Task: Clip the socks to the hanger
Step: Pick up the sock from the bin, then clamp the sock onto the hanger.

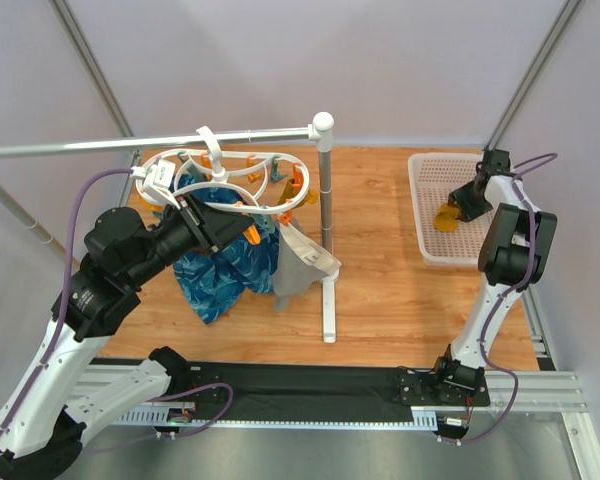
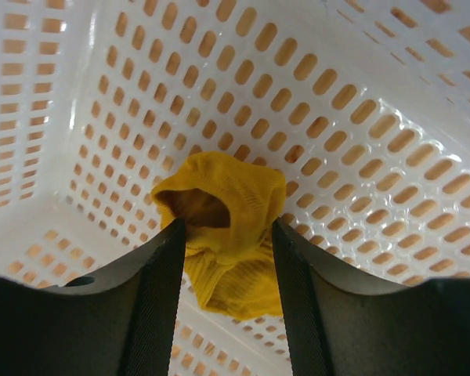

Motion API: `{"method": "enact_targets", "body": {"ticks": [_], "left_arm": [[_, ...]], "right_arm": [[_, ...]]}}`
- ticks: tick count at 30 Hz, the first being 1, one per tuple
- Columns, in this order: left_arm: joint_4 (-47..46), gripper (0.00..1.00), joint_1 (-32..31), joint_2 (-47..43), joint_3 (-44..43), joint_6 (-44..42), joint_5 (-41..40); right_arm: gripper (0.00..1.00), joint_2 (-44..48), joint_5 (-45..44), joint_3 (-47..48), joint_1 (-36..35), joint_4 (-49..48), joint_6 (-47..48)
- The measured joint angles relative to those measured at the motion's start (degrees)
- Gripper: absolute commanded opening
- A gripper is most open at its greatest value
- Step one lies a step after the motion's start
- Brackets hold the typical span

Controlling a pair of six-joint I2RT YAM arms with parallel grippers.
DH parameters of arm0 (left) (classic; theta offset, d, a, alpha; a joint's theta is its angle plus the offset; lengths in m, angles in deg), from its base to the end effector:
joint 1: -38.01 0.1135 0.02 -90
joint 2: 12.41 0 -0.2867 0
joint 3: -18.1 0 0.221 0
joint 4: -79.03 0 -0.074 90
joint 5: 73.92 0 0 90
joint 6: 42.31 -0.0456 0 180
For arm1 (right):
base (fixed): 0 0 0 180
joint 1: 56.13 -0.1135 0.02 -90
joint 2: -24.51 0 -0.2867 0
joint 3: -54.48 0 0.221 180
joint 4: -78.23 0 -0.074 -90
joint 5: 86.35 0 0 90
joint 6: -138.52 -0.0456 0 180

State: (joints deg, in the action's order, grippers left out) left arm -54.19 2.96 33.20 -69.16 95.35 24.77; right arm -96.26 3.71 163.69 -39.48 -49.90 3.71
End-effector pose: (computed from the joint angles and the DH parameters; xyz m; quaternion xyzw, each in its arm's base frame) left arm 0.0805 -0.0649 0.4546 -0.0300 0.7371 -0.4865 0.4681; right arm 0.4184 -0.1251 0.2086 0.4972 0.8366 0.0564 0.2228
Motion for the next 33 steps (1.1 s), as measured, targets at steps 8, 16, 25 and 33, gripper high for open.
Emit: {"method": "enact_targets", "body": {"ticks": [8, 16, 25, 33], "left_arm": [[0.04, 0.00, 0.00, 0.00, 0.00, -0.02, -0.11], [-0.02, 0.00, 0.00, 0.00, 0.00, 0.48, -0.13], [-0.81, 0.00, 0.00, 0.50, 0.26, 1.51, 0.33], [-1.53, 0.00, 0.00, 0.63, 0.26, 1.51, 1.73]], "right_arm": [[0.05, -2.99, -0.57, 1.88, 0.07, -1.22, 1.01], [0.00, 11.04, -5.14, -7.48, -3.43, 0.94, 8.35], [0.00, 54.38, -17.49, -13.27, -40.44, 10.10, 15.54], [0.00, 66.40, -17.59, -11.63, -70.42, 25.27, 9.60]]}}
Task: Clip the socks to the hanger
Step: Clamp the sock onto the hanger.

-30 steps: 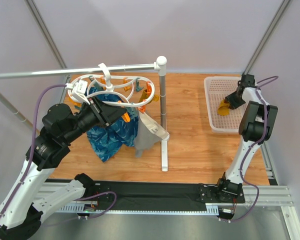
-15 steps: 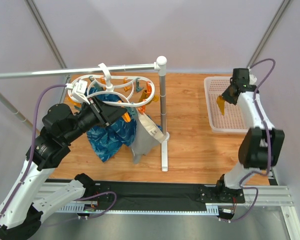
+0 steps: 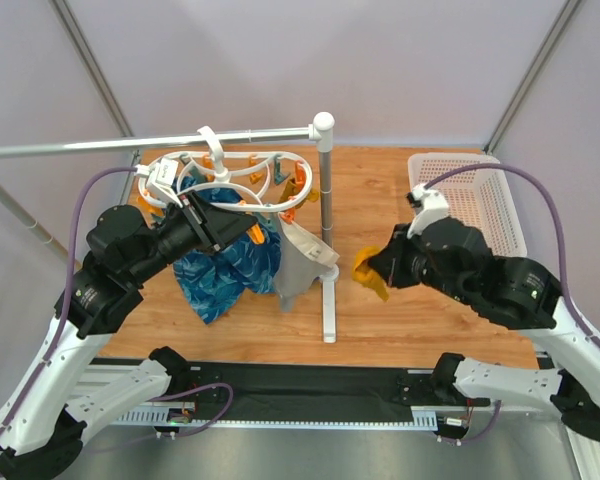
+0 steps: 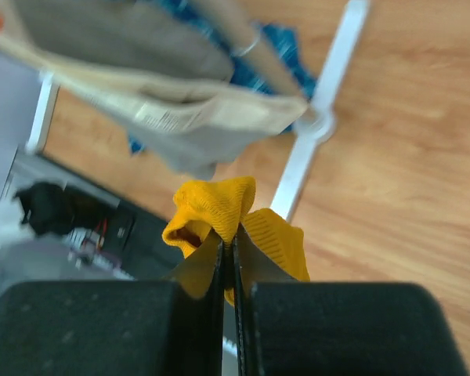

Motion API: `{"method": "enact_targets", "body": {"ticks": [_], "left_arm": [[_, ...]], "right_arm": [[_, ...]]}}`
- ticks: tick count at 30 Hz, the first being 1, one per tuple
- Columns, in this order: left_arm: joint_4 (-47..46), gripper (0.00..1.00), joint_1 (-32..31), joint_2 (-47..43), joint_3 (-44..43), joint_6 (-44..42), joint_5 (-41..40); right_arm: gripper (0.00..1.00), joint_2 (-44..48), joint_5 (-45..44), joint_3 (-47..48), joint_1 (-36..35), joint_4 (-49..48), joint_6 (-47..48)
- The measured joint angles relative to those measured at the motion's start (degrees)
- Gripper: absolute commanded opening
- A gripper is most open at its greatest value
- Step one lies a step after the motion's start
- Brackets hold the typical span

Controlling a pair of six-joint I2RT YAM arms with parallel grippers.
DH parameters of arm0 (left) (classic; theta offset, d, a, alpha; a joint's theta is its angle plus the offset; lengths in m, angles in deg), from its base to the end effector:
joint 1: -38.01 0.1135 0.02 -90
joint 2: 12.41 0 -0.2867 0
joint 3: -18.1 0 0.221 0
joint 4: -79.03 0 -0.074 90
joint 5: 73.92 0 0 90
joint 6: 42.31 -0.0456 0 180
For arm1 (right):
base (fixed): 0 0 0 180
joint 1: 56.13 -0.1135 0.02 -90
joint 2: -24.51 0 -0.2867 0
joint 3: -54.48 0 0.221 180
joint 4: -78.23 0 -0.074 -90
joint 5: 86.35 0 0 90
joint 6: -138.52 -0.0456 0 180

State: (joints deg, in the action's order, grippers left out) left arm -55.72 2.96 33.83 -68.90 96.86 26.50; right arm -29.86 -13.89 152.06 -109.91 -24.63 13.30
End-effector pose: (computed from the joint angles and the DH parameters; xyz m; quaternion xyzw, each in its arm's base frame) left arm 0.0833 -0.0685 0.4556 -0.0287 0.7333 -0.5028 0.4568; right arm 0.0770 0.0819 0.4323 -0.0699 0.8725 0.2296 0.4256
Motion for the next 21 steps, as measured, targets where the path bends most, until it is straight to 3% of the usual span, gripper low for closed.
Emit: {"method": "enact_targets", "body": {"ticks": [5, 8, 15, 21], "left_arm": [[-0.90, 0.00, 0.00, -0.02, 0.11, -0.17, 1.81], [-1.36, 0.00, 0.00, -0.04, 0.11, -0.72, 2.89], [-1.86, 0.00, 0.00, -0.04, 0.11, -2.91, 4.76], [-1.88, 0.00, 0.00, -0.07, 0.11, -5.70, 5.57]], "right_arm": [[0.00, -4.24, 2.99, 0.07, -15.23, 1.29, -4.00], [0.00, -10.49, 3.23, 2.91, -20.48, 1.09, -6.16], [0.00, -20.15, 2.16, 11.87, -21.42, -2.49, -11.87], [0.00, -21.22, 0.17, 16.52, -21.42, -6.29, -17.53]]}}
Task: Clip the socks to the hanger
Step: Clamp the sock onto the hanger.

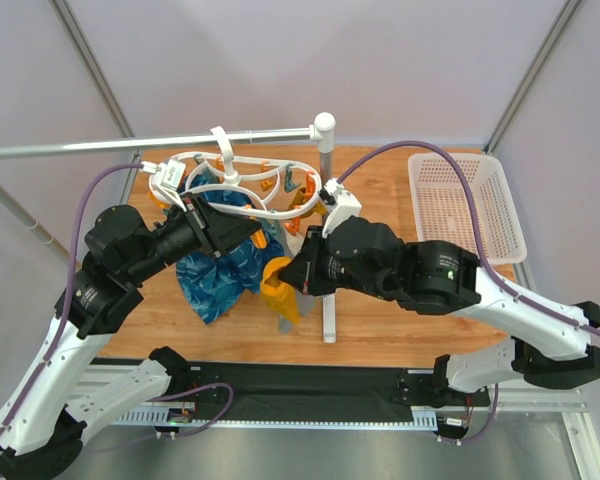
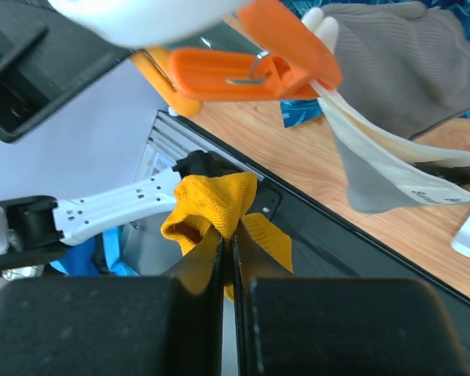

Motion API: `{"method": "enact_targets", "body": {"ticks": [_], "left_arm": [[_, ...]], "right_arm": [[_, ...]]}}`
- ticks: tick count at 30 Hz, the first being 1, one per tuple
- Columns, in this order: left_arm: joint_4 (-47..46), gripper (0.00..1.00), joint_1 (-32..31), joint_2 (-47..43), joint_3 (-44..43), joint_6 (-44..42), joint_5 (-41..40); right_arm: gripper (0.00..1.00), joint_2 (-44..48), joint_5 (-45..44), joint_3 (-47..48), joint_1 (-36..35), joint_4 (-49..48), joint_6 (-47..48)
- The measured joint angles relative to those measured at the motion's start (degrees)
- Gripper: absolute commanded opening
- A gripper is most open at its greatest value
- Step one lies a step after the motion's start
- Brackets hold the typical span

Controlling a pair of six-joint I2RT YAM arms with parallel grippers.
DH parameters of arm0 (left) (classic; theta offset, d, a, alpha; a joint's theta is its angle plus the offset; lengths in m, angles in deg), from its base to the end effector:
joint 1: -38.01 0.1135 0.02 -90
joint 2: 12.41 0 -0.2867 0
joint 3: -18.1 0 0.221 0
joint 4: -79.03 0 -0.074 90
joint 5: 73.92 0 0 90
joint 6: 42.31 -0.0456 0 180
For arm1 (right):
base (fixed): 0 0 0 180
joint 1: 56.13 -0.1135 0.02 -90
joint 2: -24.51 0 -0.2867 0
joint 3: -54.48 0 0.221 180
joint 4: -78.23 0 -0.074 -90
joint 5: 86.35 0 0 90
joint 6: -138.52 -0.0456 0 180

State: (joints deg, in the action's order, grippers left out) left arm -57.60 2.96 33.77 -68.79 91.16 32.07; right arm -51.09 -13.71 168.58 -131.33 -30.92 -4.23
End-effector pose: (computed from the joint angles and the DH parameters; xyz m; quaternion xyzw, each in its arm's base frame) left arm 0.0802 -0.0716 0.4590 0.0432 0.7214 -0.5106 0.4658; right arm 0.0696 0.2101 0.4659 -0.0972 0.8637 0.3703 0.3279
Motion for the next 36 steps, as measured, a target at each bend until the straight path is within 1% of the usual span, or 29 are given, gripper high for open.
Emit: {"method": "enact_targets", "body": {"ticks": [6, 12, 22, 29, 36], "left_arm": [[-1.33, 0.00, 0.00, -0.33, 1.07, -1.84, 0.68], [-2.71, 0.00, 0.00, -1.20, 1.79, -2.40, 1.31], [-2.23, 0.00, 0.22, -1.90, 1.81, -4.20, 1.07], [-2.12, 0.00, 0.28, -1.88, 1.84, -5.01, 0.96], [-1.66, 0.00, 0.28, -1.55, 1.81, -7.13, 0.46]], "right_arm": [[0.00, -3.85, -0.74, 5.01, 0.79, 0.09, -3.32], [0.00, -6.10, 0.33, 5.09, 3.80, 0.13, -4.81], [0.00, -6.16, 4.02, 4.72, 7.80, -0.92, -6.10], [0.00, -5.40, 5.97, 3.17, 9.18, -2.93, -6.69], [0.00, -5.92, 6.97, 4.15, 10.47, -2.99, -8.13]]}}
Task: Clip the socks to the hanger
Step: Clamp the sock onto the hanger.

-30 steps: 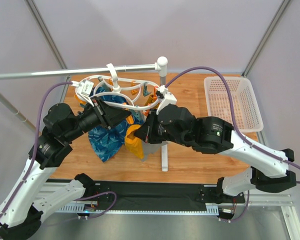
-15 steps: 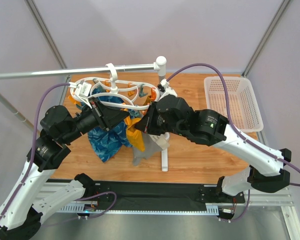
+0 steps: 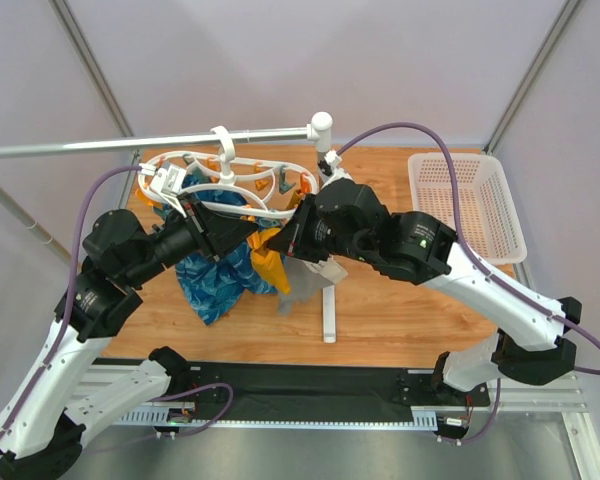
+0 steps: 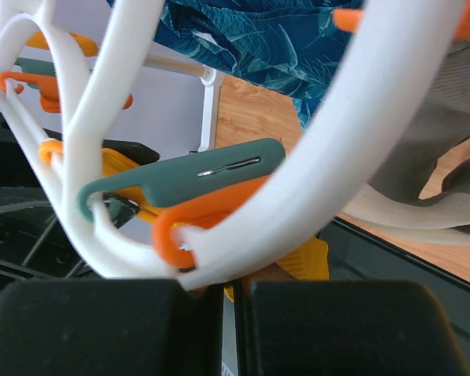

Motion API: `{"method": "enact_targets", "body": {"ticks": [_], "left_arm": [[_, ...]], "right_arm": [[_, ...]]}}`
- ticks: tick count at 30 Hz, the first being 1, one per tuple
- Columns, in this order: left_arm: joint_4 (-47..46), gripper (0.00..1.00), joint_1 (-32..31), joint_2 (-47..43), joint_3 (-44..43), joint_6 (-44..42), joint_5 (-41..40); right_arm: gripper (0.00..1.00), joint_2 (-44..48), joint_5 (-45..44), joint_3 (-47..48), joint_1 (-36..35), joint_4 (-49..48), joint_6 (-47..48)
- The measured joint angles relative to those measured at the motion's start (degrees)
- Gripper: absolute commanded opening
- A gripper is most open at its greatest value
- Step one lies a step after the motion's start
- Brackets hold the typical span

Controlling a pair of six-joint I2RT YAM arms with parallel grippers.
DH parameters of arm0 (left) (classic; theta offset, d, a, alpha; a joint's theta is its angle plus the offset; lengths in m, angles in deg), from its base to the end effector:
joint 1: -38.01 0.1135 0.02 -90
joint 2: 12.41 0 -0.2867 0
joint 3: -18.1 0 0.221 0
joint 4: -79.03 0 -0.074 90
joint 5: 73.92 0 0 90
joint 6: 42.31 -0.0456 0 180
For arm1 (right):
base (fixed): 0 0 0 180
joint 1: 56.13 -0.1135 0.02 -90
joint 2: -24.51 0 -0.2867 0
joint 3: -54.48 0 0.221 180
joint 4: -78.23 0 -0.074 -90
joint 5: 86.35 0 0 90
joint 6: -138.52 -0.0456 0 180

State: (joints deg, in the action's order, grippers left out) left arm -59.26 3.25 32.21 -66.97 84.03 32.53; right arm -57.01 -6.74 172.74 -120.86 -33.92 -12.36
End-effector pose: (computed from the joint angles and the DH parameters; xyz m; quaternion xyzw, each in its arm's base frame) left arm 0.0763 -0.0687 0.4557 0.0903 0.7088 -0.4856 0.5036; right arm 0.1170 0.2285 0.4679 0.0154 0.8683 0.3994 0.2939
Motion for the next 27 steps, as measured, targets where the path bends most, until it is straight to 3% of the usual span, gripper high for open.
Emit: {"method": "enact_targets", "body": {"ticks": [5, 27], "left_arm": [[0.52, 0.00, 0.00, 0.33, -0.22, -1.73, -0.81], [1.49, 0.00, 0.02, 0.76, -0.39, -5.22, -3.15]], "right_arm": [[0.00, -2.75, 0.50, 4.35, 0.24, 1.99, -0.68], [0.00, -5.09, 3.02, 5.95, 3.02, 4.74, -3.72]]}}
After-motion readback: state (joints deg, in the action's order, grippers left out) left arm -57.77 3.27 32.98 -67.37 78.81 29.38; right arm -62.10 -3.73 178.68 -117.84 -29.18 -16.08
